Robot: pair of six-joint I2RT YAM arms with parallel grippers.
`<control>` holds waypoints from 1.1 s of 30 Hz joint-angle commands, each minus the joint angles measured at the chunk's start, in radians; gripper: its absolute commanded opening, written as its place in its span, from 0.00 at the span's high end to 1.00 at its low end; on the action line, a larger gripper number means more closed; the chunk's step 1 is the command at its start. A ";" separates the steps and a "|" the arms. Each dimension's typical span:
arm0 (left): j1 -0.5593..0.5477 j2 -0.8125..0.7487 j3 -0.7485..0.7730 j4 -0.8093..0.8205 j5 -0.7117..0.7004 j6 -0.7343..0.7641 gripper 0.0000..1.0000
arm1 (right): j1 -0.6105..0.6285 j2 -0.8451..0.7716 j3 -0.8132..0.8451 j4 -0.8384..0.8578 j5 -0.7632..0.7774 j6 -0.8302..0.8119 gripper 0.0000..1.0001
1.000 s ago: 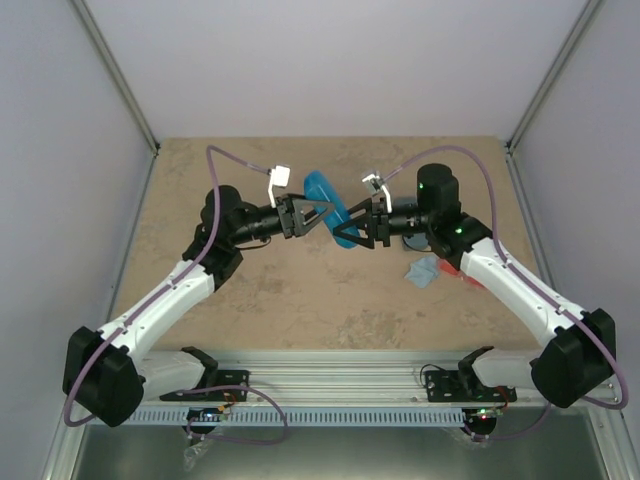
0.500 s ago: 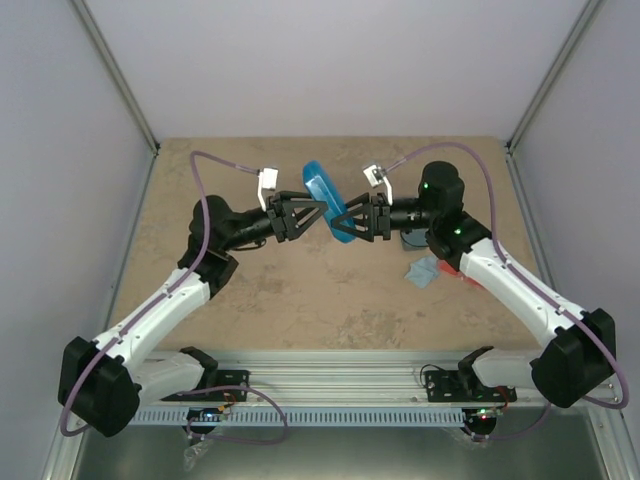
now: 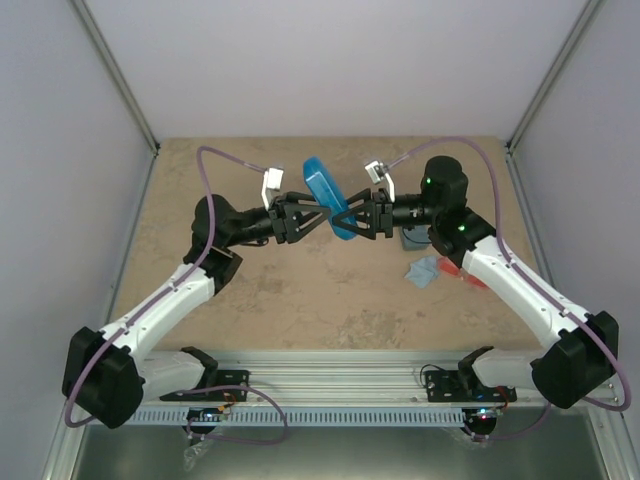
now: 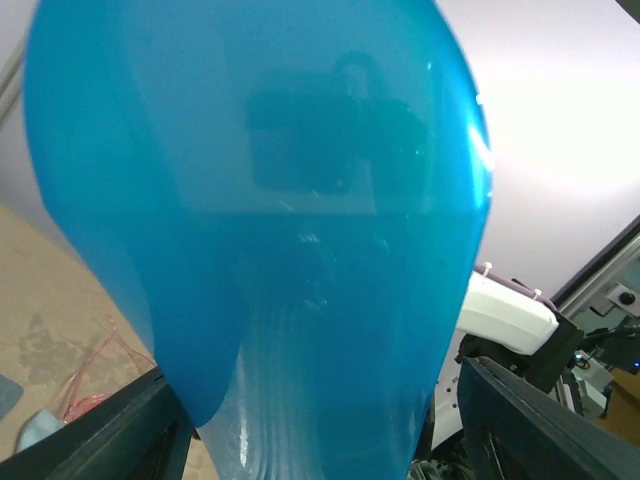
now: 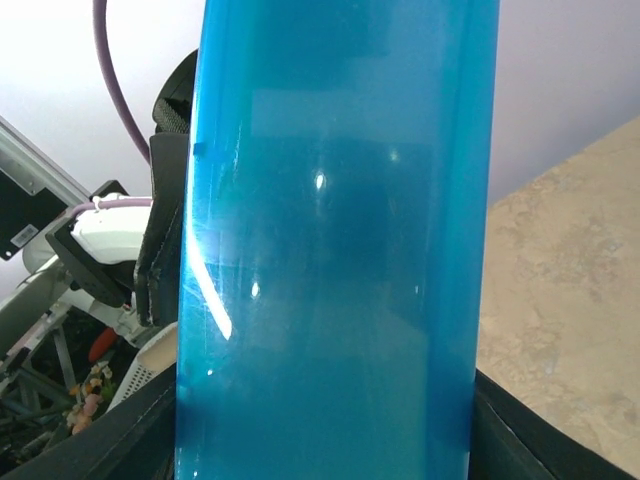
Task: Organize the sunglasses
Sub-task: Open the sunglasses case.
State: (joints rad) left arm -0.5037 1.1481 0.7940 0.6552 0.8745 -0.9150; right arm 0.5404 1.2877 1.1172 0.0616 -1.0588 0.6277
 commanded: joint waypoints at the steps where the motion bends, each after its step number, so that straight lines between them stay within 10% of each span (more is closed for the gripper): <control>1: -0.004 0.014 0.038 0.083 0.058 -0.045 0.25 | 0.006 0.005 0.027 -0.034 -0.008 -0.040 0.42; 11: -0.004 0.017 0.044 0.050 0.039 -0.026 0.47 | 0.013 0.010 0.034 -0.085 -0.016 -0.081 0.37; 19: -0.004 -0.002 0.067 -0.106 0.021 0.098 0.51 | 0.012 0.010 0.090 -0.199 0.144 -0.142 0.14; 33: -0.004 -0.060 0.081 -0.224 -0.002 0.220 0.51 | -0.057 -0.090 -0.006 -0.198 0.458 -0.035 0.38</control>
State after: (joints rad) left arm -0.4992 1.1275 0.8532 0.4179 0.8253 -0.7280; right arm 0.5117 1.2163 1.1477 -0.1329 -0.7635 0.5480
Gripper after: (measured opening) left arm 0.582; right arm 0.643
